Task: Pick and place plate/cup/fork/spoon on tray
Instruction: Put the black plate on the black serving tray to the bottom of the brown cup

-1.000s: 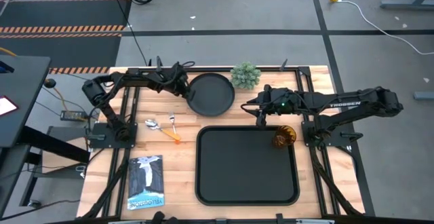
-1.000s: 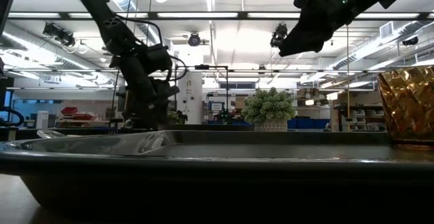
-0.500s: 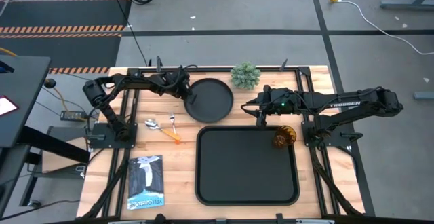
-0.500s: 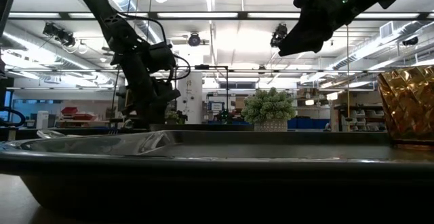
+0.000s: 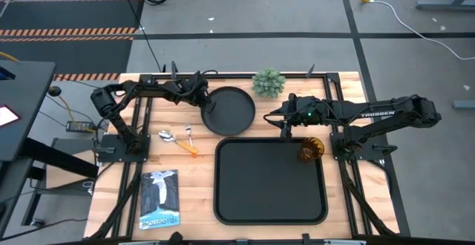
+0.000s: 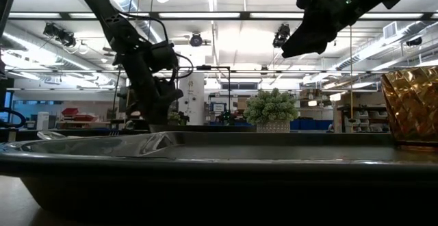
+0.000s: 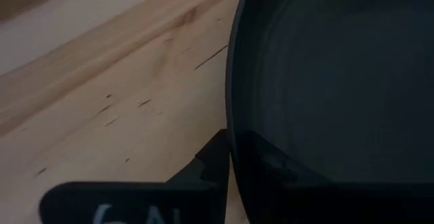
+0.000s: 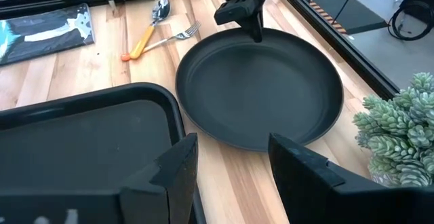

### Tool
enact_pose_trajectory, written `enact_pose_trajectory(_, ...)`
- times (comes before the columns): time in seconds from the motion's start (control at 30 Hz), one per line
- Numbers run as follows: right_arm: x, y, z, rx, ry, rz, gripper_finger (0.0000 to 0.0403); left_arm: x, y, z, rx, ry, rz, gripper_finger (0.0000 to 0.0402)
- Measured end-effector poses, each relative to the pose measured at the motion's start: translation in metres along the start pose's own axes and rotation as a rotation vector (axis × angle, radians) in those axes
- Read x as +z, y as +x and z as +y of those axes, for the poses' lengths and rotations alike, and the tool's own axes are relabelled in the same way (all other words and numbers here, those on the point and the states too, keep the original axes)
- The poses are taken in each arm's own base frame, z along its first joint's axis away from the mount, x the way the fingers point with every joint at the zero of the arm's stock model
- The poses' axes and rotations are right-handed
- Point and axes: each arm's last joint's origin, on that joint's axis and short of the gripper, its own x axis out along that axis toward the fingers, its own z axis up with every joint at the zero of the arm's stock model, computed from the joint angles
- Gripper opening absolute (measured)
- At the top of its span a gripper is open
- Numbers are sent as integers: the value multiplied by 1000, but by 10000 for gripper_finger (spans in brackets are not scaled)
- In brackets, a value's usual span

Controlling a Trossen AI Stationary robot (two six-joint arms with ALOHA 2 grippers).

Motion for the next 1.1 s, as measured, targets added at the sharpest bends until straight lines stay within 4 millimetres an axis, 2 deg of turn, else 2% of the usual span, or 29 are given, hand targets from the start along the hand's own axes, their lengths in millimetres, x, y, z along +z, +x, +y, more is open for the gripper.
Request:
enact_pose_trajectory(0.3,0,0,0,0,4,1,187,34,-20,-9,-52,56,37,31)
enact_pose_trajectory(0.43,0,0,0,0,4,0,187,49,-32,-9,-82,93,66,12)
enact_pose_trajectory(0.57,0,0,0,0,2,0,187,63,-41,-7,-90,102,46,12)
enact_pose_trajectory(0.7,1,-1,0,0,0,0,187,66,-45,0,-89,95,69,12)
enact_pose_trajectory(0.9,13,-7,-1,-6,-28,-10,187,72,-47,10,-217,67,78,12)
enact_pose_trajectory(1.0,22,-12,-5,-19,-43,-7,187,70,-47,5,-253,77,94,12)
enact_pose_trajectory(1.1,30,-16,-10,-41,-55,4,187,65,-47,-9,-272,111,110,12)
